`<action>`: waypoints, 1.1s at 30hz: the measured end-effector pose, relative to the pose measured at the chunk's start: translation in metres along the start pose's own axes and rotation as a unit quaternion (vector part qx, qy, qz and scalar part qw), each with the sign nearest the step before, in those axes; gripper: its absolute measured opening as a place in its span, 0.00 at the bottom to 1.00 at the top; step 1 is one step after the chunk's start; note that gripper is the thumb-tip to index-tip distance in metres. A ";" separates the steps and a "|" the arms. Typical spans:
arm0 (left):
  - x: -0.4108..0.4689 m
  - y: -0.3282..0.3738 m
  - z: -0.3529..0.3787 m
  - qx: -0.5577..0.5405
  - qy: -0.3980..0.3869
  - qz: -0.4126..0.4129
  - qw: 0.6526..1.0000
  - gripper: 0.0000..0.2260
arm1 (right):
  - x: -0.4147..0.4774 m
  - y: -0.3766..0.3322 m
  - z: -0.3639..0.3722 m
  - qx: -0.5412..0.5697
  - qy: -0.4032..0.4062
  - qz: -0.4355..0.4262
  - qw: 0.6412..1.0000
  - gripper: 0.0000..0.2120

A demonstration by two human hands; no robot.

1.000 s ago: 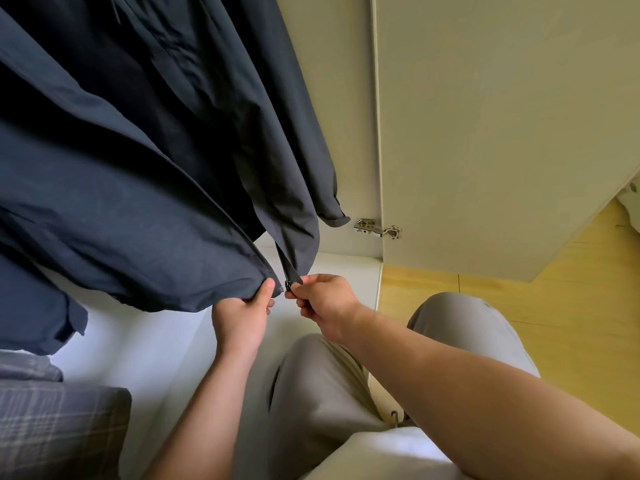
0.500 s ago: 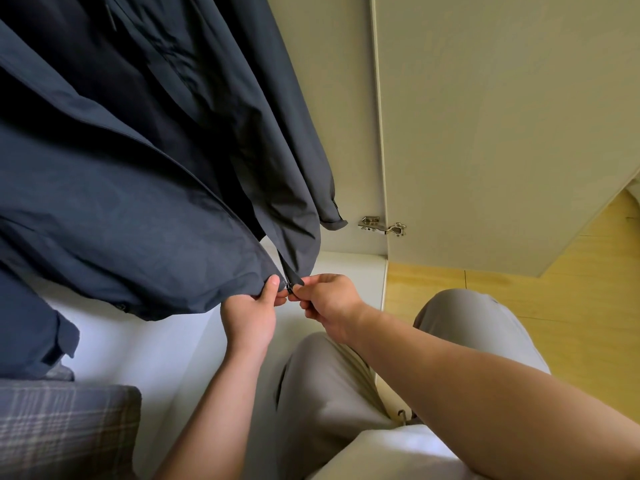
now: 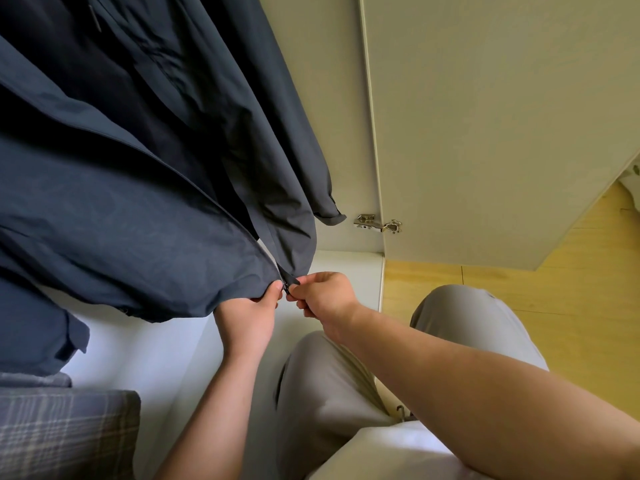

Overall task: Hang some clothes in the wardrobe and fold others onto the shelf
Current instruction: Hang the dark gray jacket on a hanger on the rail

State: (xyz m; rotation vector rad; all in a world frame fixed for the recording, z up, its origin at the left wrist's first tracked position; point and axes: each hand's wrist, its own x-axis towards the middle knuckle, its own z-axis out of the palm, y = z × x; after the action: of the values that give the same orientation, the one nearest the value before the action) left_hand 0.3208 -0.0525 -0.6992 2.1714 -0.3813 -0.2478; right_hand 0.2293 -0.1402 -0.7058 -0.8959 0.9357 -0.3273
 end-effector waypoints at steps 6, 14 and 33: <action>-0.007 0.011 -0.002 0.032 0.043 0.028 0.998 0.18 | -0.003 0.000 0.004 0.005 0.018 -0.004 1.000 0.05; -0.011 0.010 0.004 -0.004 0.061 0.052 0.997 0.16 | -0.004 -0.002 0.006 0.022 0.026 -0.010 0.999 0.05; 0.011 -0.004 -0.001 -0.019 -0.065 0.013 0.998 0.11 | 0.000 -0.011 0.002 0.043 0.018 0.030 0.998 0.06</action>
State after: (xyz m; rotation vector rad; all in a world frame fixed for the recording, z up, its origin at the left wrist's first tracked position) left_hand 0.3318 -0.0534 -0.7024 2.1174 -0.4747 -0.3789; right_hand 0.2318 -0.1460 -0.6966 -0.7833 0.9725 -0.3314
